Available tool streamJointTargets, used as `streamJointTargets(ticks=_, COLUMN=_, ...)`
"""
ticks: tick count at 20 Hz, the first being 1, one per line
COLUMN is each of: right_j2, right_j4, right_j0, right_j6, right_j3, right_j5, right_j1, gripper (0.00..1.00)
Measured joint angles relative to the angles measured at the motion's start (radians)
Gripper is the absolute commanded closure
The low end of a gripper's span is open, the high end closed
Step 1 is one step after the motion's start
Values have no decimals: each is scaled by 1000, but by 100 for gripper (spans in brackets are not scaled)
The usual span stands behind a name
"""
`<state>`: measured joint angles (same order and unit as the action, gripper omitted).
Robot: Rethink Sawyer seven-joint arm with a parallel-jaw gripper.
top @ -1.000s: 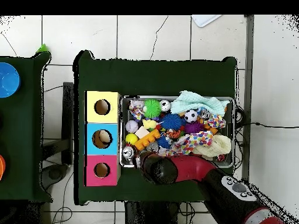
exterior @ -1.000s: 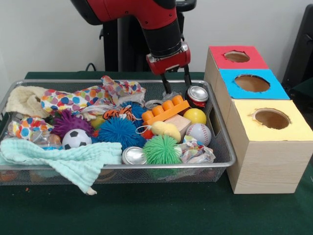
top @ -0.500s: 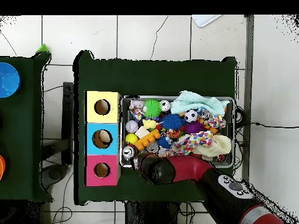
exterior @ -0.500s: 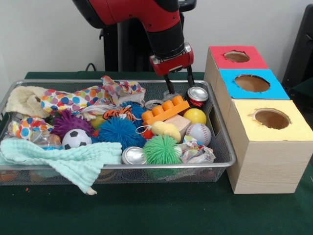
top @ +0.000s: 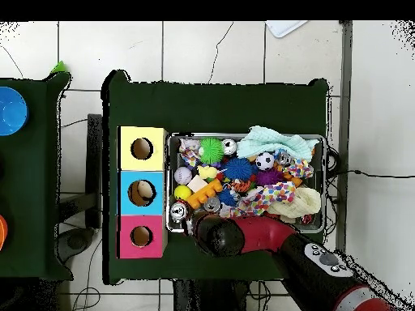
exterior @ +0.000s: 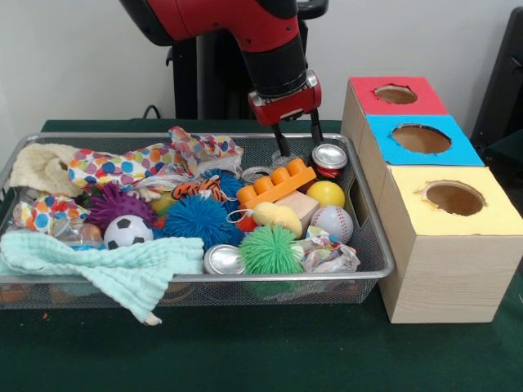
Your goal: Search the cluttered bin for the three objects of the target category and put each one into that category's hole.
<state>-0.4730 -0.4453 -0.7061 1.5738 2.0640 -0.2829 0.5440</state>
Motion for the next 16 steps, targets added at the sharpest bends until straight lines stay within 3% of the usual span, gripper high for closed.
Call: streamJointTargets(ticks=16, right_j2=0, right_j4=0, right_j0=-14, right_j6=0, right_j3=3, right_j5=-4, right_j1=53, gripper=0)
